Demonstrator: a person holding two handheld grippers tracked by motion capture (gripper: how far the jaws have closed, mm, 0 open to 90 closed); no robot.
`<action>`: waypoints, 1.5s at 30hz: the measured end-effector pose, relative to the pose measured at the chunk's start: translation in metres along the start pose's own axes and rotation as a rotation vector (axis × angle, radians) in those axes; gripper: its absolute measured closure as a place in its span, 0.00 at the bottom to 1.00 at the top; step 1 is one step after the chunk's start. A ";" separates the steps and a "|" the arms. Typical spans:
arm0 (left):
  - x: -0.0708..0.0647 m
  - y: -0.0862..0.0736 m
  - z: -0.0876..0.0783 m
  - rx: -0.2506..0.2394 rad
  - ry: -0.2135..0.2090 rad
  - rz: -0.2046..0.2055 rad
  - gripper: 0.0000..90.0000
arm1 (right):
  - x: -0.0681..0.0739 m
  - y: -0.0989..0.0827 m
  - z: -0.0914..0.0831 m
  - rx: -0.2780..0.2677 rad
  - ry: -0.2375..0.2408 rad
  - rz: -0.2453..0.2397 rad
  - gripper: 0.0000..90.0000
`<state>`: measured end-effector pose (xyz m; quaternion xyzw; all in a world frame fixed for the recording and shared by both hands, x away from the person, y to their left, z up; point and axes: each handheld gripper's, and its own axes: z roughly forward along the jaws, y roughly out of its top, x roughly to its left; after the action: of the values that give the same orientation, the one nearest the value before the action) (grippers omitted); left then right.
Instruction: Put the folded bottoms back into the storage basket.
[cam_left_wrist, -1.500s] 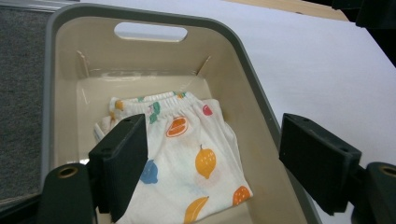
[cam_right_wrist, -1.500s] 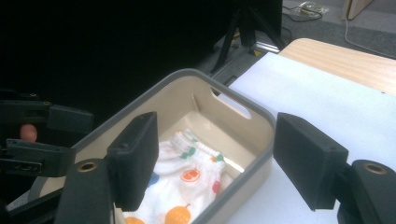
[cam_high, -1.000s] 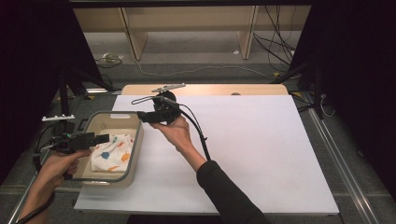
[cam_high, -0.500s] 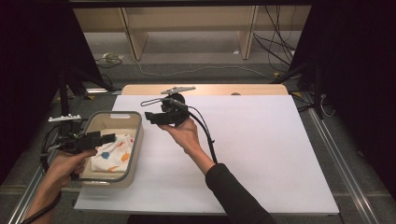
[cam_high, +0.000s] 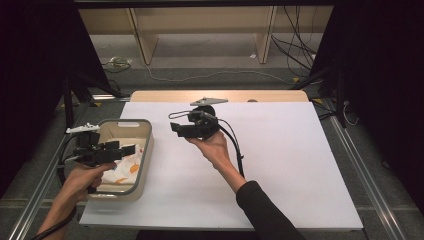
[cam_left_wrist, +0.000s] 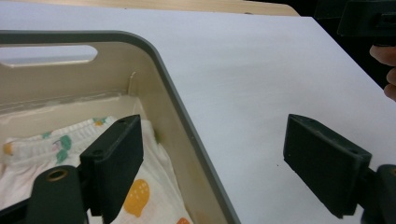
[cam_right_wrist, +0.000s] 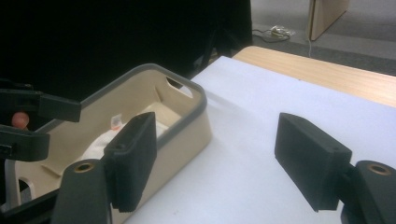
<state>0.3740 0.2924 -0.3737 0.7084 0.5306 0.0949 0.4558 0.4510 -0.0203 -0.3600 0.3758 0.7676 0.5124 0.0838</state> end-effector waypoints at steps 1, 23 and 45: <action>-0.002 0.000 0.001 -0.003 -0.002 0.003 0.21 | -0.002 -0.002 -0.002 -0.001 -0.001 -0.003 0.32; -0.042 -0.012 0.031 -0.029 -0.087 0.078 0.19 | -0.039 -0.042 -0.071 -0.079 -0.036 0.029 0.27; -0.060 -0.022 0.042 -0.072 -0.121 0.140 0.18 | -0.051 -0.067 -0.101 -0.112 -0.054 0.024 0.26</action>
<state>0.3603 0.2198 -0.3937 0.7313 0.4473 0.1026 0.5045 0.4017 -0.1398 -0.3838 0.3935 0.7306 0.5451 0.1194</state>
